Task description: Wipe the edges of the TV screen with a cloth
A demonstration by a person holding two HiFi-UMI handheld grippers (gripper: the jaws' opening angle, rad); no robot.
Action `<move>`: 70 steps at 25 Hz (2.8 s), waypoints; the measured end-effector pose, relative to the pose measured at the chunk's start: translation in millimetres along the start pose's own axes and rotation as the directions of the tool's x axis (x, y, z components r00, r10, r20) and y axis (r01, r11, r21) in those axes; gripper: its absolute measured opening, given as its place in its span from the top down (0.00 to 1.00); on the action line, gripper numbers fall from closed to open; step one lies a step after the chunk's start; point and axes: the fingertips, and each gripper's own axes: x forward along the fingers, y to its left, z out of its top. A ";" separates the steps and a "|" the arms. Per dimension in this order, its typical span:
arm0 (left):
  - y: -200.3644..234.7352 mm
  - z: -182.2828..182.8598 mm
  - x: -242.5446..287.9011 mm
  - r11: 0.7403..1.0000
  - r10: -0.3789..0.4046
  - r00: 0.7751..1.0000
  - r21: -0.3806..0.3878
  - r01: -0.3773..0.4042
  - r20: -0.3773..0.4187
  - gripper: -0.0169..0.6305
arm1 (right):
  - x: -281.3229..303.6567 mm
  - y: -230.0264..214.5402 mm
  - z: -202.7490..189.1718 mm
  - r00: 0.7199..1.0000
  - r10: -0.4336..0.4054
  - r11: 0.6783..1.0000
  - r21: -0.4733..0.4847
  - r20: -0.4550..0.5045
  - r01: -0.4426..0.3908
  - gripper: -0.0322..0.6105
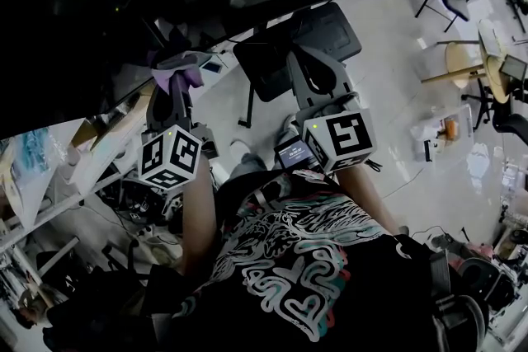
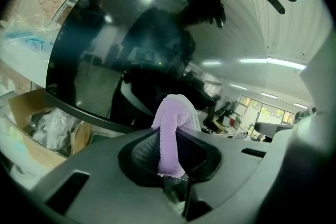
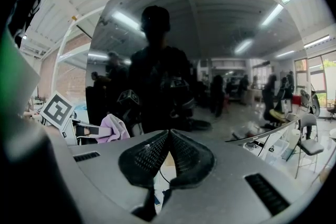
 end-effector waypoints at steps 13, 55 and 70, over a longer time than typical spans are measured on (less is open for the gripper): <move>-25.5 -5.2 16.3 0.999 -0.035 0.999 -0.014 0.035 -0.022 0.89 | -1.1 -22.3 2.1 1.000 -0.017 1.000 0.015 -0.001 0.017 0.90; -139.8 -34.8 80.1 0.981 -0.177 0.982 -0.100 0.169 -0.074 0.89 | -21.4 -132.8 -2.5 0.995 -0.100 0.993 0.067 0.003 0.099 0.90; -174.6 -44.8 101.8 0.972 -0.208 0.975 -0.127 0.197 -0.077 0.89 | -23.0 -171.6 -5.4 0.993 -0.114 0.990 0.079 0.007 0.113 0.90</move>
